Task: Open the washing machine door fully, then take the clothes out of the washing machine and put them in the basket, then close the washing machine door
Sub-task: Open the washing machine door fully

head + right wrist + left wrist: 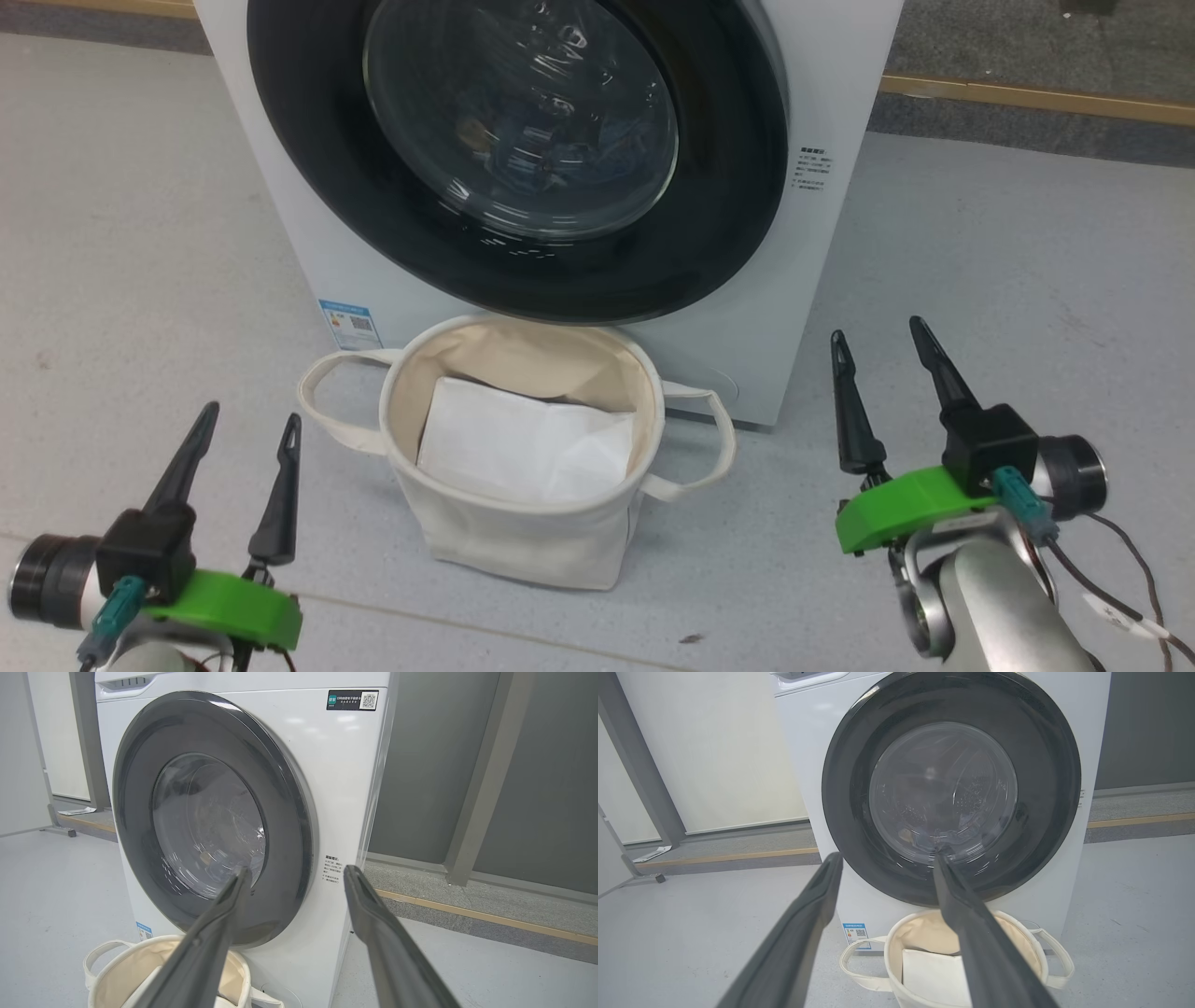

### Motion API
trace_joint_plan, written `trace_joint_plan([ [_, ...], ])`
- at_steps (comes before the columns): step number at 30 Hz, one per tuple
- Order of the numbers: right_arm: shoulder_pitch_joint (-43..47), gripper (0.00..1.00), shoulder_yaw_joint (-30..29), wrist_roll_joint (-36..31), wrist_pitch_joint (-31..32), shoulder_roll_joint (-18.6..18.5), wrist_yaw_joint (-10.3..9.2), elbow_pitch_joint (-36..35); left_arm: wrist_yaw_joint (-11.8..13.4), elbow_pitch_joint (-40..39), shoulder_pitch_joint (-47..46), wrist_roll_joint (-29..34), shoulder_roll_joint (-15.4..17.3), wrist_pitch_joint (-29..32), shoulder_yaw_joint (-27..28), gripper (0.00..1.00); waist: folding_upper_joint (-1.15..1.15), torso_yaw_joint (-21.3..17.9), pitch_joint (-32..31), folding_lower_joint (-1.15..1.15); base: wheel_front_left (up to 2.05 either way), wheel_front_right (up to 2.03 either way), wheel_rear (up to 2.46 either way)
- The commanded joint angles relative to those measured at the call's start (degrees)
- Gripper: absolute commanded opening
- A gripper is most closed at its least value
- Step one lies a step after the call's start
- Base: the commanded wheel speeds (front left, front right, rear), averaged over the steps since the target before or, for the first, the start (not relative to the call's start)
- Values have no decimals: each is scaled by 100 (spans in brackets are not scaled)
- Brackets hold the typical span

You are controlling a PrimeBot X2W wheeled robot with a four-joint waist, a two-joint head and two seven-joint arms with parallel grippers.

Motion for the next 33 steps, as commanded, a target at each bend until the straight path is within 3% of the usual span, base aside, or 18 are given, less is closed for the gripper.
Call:
trace_joint_plan([
  [1, -260, 100, 112, 43, -70, -27, 31, -171, -29, -147, -315, 71, 153, -69, 276, 100, 0, -1, 3, 0, 0, 0, 0],
  [10, -242, 100, 86, 364, -70, -27, 31, -184, -52, -108, -339, 94, 92, -69, 227, 100, 0, -9, 11, 0, 0, 0, 0],
  [11, -245, 94, 90, 336, -70, -27, 31, -217, -54, -98, -338, 95, 86, -69, 221, 100, 0, -13, 15, 0, 0, 0, 0],
  [12, -237, 14, 80, 347, -70, -27, 31, -240, -54, -88, -336, 99, 82, -69, 213, 100, 0, -17, 19, 0, 0, 0, 0],
  [13, -220, 0, 63, 429, -70, -27, 31, -249, -57, -78, -336, 100, 72, -69, 204, 100, 0, -19, 20, 0, 0, 0, 0],
  [20, -190, 0, -139, 962, -70, -27, 31, -286, -80, -71, -332, 120, -16, -69, 113, 100, 0, -17, 82, 0, 0, 0, 0],
  [23, -244, 0, -329, 1632, -70, -27, 31, -219, -100, -52, -342, 129, -80, -69, 47, 100, 0, -3, 170, 0, 0, 0, 0],
  [25, -392, 0, -490, 2417, -70, -120, 31, -29, -125, -35, -399, 135, -170, -69, -28, 100, 0, 43, 336, 0, 0, 0, 0],
  [26, -392, 0, -490, 2417, -70, -120, 31, -29, -125, -35, -399, 135, -170, -69, -28, 100, 0, 43, 336, 0, 0, 0, 0],
  [33, -966, 0, -464, 4485, 188, -1173, 31, 256, -194, 55, -650, 190, -427, -69, -184, 100, 0, 219, 879, 0, 0, 0, 0],
])
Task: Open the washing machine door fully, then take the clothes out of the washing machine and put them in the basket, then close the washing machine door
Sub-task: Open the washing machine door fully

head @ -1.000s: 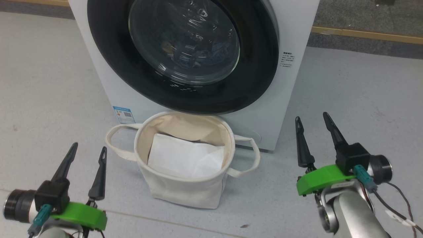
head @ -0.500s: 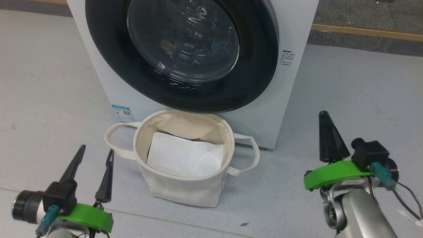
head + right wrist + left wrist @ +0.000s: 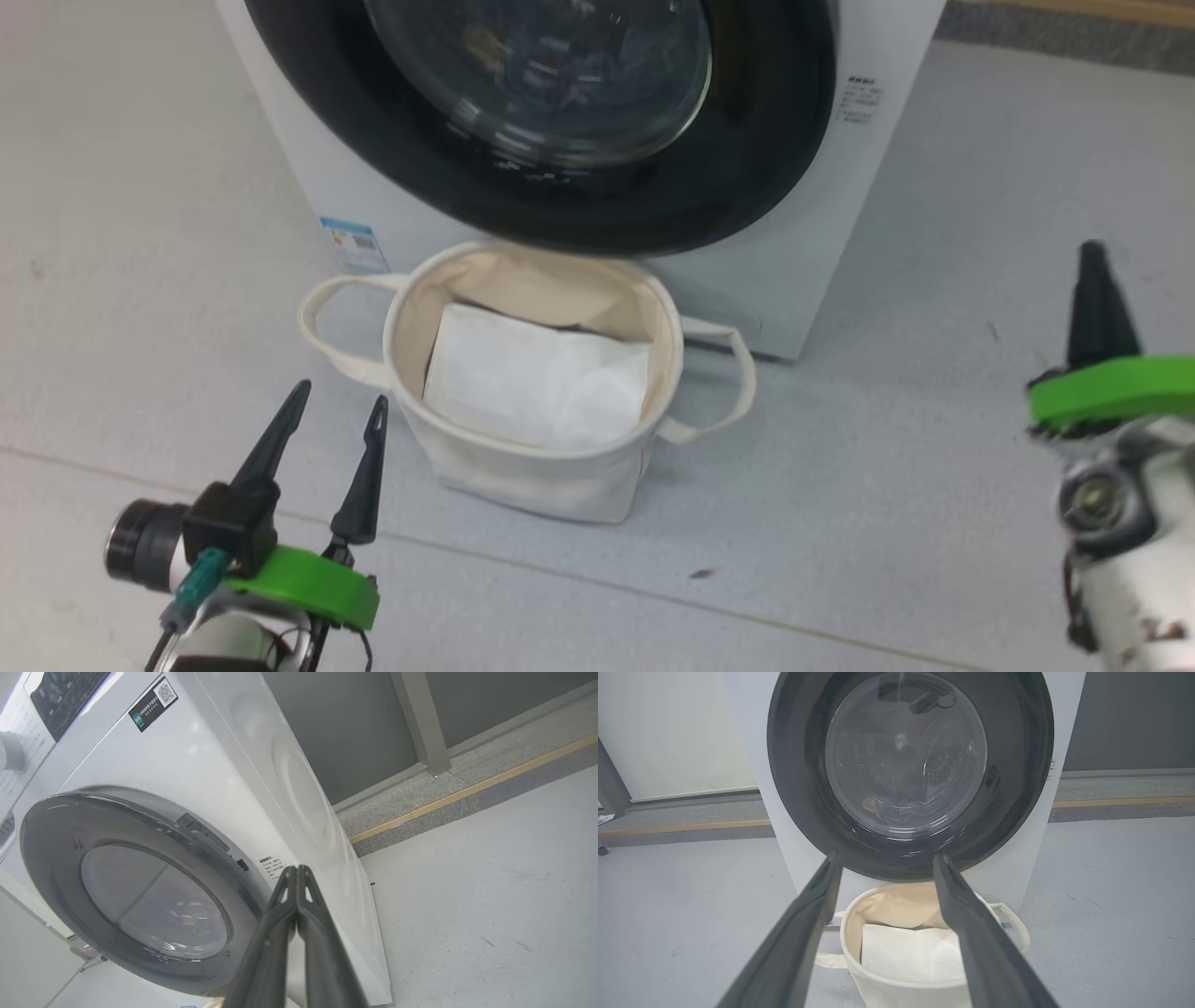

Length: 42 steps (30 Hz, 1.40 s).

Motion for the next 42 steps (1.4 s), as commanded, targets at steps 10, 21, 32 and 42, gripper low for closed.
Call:
trace_joint_plan([
  [10, -1197, 0, -249, 2709, 1203, -1056, 31, -357, -95, -87, -738, 164, -230, -69, 156, 100, 0, 288, 1062, 0, 0, 0, 0],
  [21, -2645, 0, -52, 4031, 2881, -1532, 31, 174, -245, 50, -1143, 348, -646, -69, 102, 100, 0, 644, 1730, 0, 0, 0, 0],
  [32, -3917, 0, 300, 4187, 3658, -1501, 31, 1056, -362, 161, -1305, 474, -926, -69, 98, 100, 0, 867, 2098, 0, 0, 0, 0],
  [42, -4685, 0, 600, 3998, 3794, -1396, 31, 1558, -409, 162, -1348, 521, -1099, -69, 140, 100, 0, 967, 2359, 0, 0, 0, 0],
])
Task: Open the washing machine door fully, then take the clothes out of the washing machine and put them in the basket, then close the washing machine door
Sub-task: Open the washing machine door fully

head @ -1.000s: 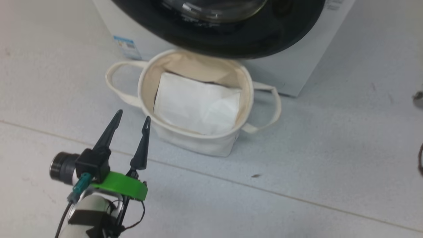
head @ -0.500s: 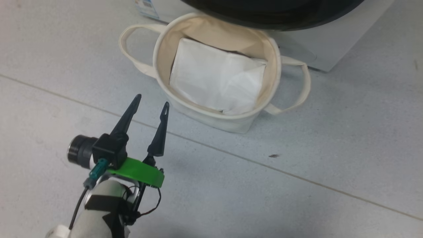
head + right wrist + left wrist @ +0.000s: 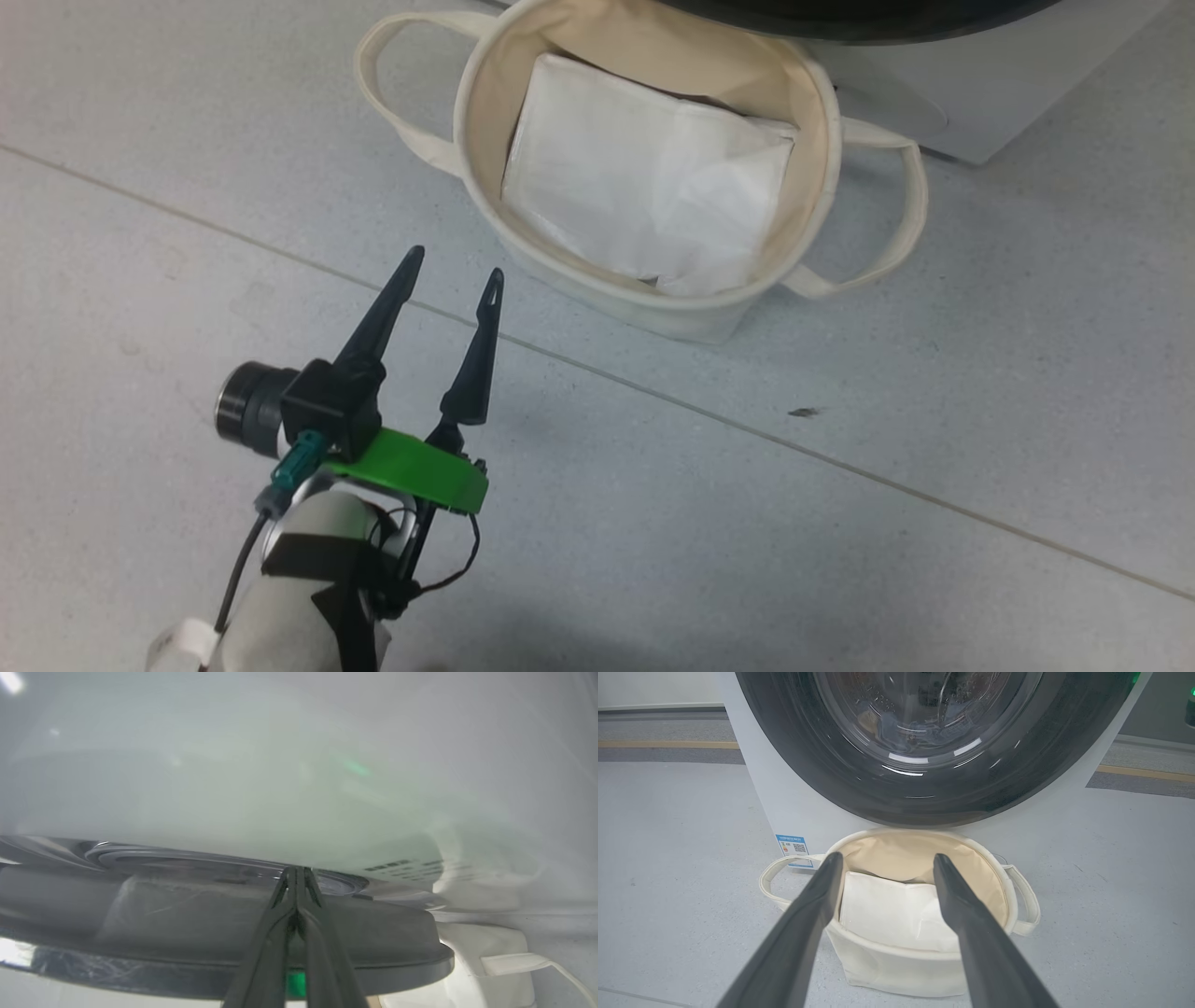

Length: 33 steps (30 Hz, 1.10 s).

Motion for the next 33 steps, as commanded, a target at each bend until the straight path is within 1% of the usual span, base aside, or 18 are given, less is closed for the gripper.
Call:
trace_joint_plan([
  [1, -221, 0, -9, -20, 24, 11, 31, -165, -7, -147, -88, 61, 80, -69, 175, 100, 0, 11, 11, -1, 0, 0, 0],
  [5, -263, 0, 159, -31, 157, 96, 31, -182, -21, -121, -102, 58, 36, -69, 176, 100, 0, 41, -9, -1, 0, 0, 0],
  [9, -109, 0, 301, 94, 393, 200, 31, -315, -29, -81, -56, 62, 10, -69, 190, 100, 0, 46, -139, -1, 0, 0, 0],
  [19, 776, 0, 769, 420, 1082, 512, 31, -968, -64, 6, 231, 138, 10, -69, 363, 100, 0, -74, -697, -1, 0, 0, 0],
  [23, 1227, 0, 1041, 510, 1328, 722, 31, -1292, -82, 12, 421, 161, 58, -69, 478, 100, 0, -151, -983, -1, 0, 0, 0],
  [28, 1744, 0, 1494, 603, 1664, 1090, 31, -1740, -104, 0, 661, 183, 133, -69, 610, 100, 0, -211, -1247, -1, 0, 0, 0],
  [33, 2099, 0, 1798, 626, 1666, 1490, 31, -2121, -116, -38, 794, 199, 160, -69, 710, 100, 0, -173, -1381, -1, 0, 0, 0],
])
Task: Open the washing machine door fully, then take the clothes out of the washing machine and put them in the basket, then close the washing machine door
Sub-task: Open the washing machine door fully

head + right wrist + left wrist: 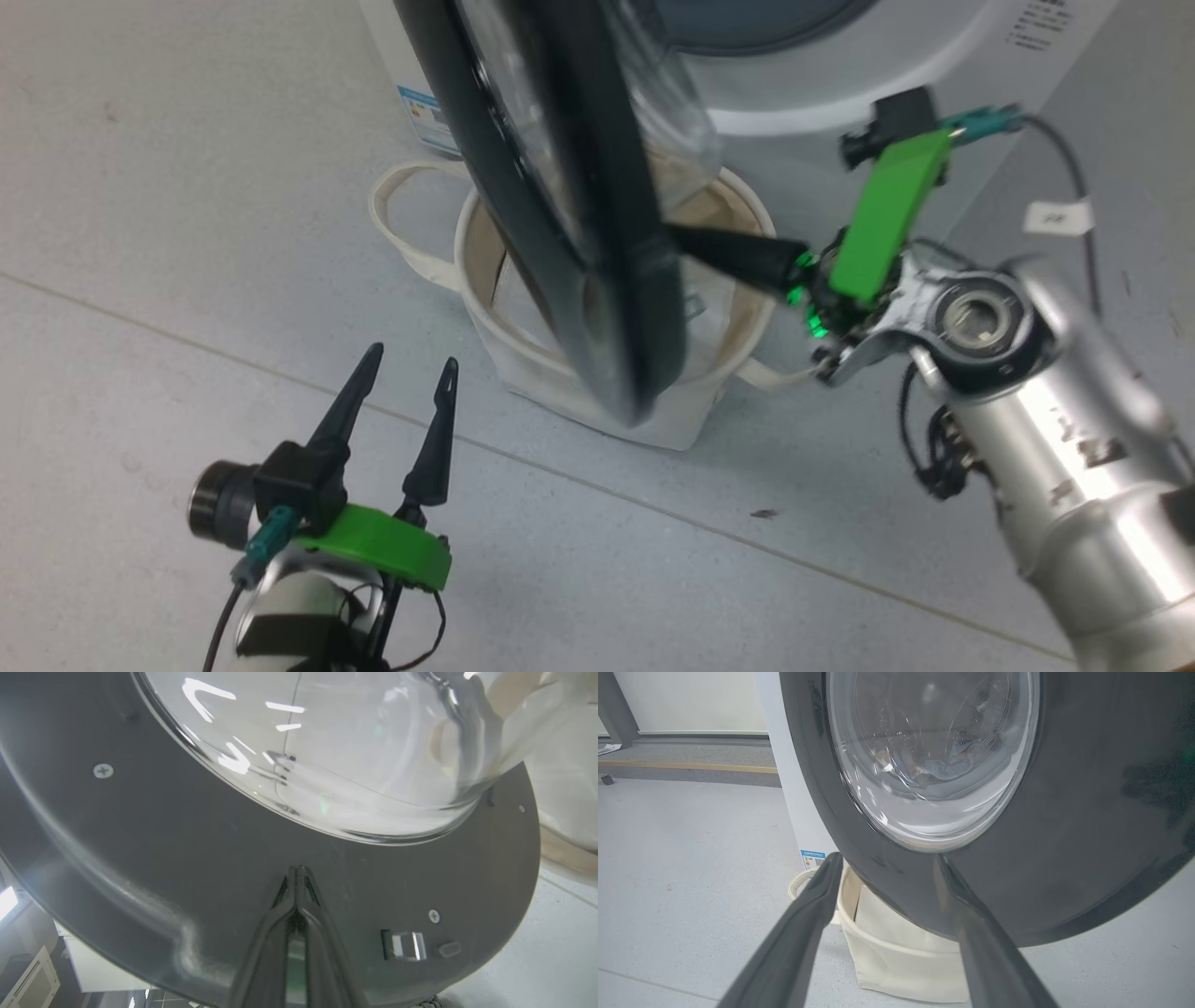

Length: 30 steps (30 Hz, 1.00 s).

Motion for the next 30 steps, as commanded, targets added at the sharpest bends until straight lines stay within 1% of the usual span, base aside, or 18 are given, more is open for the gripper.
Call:
trace_joint_plan([
  [1, 25, 0, 44, 50, 8, 155, 43, -248, -10, -194, -18, 52, 137, -69, 221, 100, 0, 29, -39, 0, 0, 0, 0],
  [7, 276, 0, 296, -30, -214, 615, 43, -423, -32, -220, 38, 66, 142, -69, 306, 100, 0, 176, -170, 0, 0, 0, 0],
  [10, 443, 0, 484, -66, -442, 866, 43, -376, -51, -208, 88, 82, 165, -69, 368, 100, 0, 338, -353, 0, 0, 0, 0],
  [13, 512, 0, 600, -77, -586, 958, 43, -299, -67, -180, 135, 90, 194, -69, 399, 100, 0, 411, -462, 0, 0, 0, 0],
  [19, 523, 0, 774, -84, -945, 1057, 43, -242, -73, -208, 193, 87, 284, -69, 536, 100, 0, 398, -564, 0, 0, 0, 0],
  [20, 529, 25, 823, -115, -975, 1061, 43, -228, -74, -211, 203, 89, 306, -69, 559, 100, 0, 380, -588, 0, 0, 0, 0],
  [21, 544, 94, 874, -123, -963, 1062, 43, -206, -74, -211, 211, 90, 326, -69, 583, 100, 0, 361, -610, 0, 0, 0, 0],
  [22, 558, 100, 905, -143, -968, 1057, 43, -184, -74, -215, 223, 87, 347, -69, 613, 100, 0, 334, -634, 0, 0, 0, 0],
  [24, 574, 100, 931, -261, -1103, 1011, 43, -155, -72, -237, 249, 77, 395, -69, 681, 100, 0, 268, -668, 0, 0, 0, 0],
  [26, 591, 100, 1043, -527, -1331, 911, 43, -235, -75, -253, 275, 76, 441, -69, 733, 100, 0, 212, -709, 0, 0, 0, 0],
  [28, 665, 100, 1146, -806, -1702, 790, 43, -380, -79, -257, 304, 91, 497, -69, 770, 100, 0, 158, -773, 0, 0, 0, 0],
  [30, 741, 100, 1321, -1236, -2228, 597, 43, -532, -84, -259, 334, 99, 555, -69, 810, 100, 0, 101, -847, 0, 0, 0, 0],
])
